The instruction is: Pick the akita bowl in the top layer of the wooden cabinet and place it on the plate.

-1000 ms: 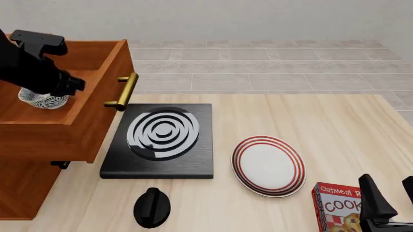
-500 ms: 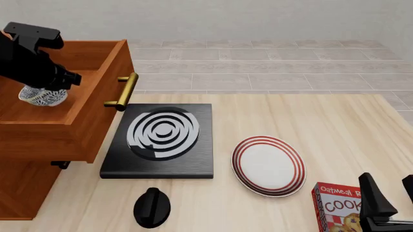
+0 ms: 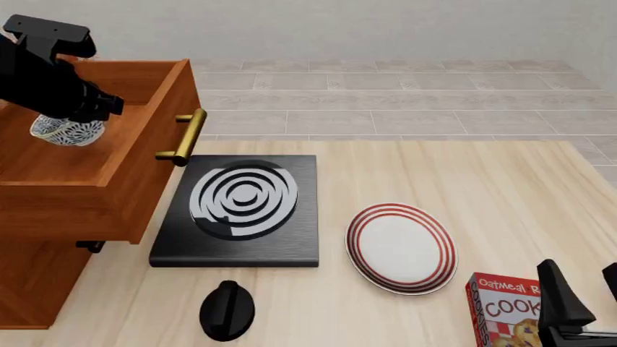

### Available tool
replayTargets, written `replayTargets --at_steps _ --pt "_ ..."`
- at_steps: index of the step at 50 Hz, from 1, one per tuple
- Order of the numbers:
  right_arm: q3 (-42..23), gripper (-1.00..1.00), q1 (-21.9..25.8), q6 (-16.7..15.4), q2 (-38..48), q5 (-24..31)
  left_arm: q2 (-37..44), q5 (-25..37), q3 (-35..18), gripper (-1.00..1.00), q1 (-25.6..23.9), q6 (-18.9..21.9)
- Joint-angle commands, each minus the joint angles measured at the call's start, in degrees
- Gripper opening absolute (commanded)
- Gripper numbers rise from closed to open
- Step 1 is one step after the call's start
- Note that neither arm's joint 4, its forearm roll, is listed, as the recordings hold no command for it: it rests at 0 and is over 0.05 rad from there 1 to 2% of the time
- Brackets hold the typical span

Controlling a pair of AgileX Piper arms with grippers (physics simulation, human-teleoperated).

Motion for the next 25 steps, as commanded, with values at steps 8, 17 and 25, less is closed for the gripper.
replayTargets --at_steps 8,17,25 --pt "0.1 1.00 0.1 -0.2 -0.2 0.0 -0.6 2.1 -3.8 -1.00 -2.4 0.0" --pt "0.0 1.00 0.2 -0.5 -0.2 0.1 -0.5 3.9 -7.7 -1.00 -3.1 0.6" --pt "0.0 1.00 0.2 -0.7 -0.2 0.1 -0.7 4.7 -9.7 -1.00 -4.2 0.8"
